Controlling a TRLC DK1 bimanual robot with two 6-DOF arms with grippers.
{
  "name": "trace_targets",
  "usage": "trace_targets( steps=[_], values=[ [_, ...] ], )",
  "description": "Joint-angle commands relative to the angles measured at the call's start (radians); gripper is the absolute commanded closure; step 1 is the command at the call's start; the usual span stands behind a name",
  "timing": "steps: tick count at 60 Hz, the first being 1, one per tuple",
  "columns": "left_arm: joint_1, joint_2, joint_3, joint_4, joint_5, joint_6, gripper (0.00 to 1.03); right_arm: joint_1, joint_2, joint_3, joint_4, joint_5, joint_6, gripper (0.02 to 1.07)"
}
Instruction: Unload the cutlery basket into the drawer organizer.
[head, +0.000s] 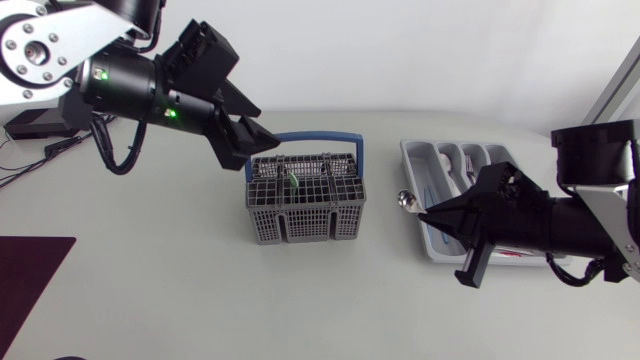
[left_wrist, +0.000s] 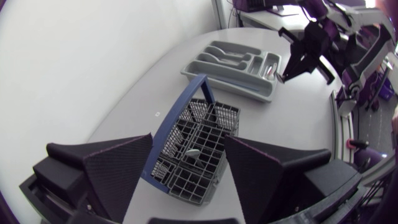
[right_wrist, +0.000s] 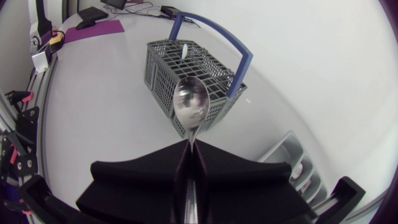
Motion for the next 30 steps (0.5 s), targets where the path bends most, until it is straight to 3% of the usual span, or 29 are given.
trace_targets(
  steps=[1,13,30],
  values=[
    [-0.012,-0.016,-0.040,0.000,-0.016,0.130,0.12,-0.058,0.009,-0.022,-0.050,-0.044,-0.131,1.01],
    [-0.042,0.006,-0.095,0.063,-0.100,0.327,0.12,-0.173,0.054,-0.008,-0.151,-0.092,-0.351,1.01],
    [-0.061,0.062,-0.110,0.113,-0.134,0.555,0.12,-0.401,0.253,0.079,-0.274,-0.150,-0.704,1.01]
  ],
)
